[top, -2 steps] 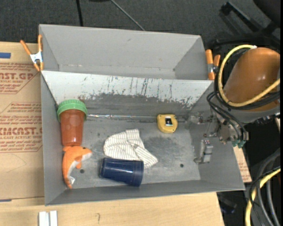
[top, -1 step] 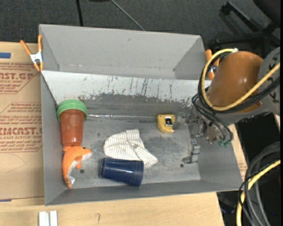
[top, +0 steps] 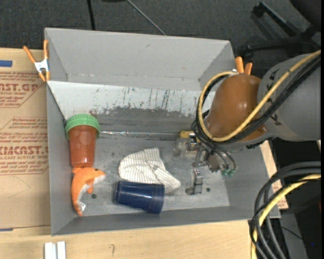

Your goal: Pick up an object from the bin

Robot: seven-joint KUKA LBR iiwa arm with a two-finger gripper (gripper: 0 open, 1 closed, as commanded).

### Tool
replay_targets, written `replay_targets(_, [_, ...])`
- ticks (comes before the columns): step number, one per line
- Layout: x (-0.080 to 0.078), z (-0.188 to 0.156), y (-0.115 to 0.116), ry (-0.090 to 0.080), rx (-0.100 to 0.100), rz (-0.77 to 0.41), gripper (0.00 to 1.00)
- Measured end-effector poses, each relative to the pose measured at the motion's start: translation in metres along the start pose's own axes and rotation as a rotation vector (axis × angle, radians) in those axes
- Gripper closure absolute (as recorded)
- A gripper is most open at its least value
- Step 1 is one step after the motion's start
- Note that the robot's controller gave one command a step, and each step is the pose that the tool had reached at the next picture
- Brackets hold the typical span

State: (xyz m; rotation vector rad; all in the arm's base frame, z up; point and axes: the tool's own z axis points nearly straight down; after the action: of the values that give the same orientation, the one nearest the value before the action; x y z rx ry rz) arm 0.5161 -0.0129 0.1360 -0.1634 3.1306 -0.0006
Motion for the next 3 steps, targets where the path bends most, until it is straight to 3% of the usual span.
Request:
replay_targets(1, [-0.03, 0.053, 0.025, 0.002, -0.002, -0.014, 0.0])
replay_targets(2, [-0.017, 0.066, 0.063, 0.004, -0.001, 0.092, 1.0])
replay_targets(3, [-0.017, 0.065, 0.063, 0.004, -0.001, 0.092, 1.0])
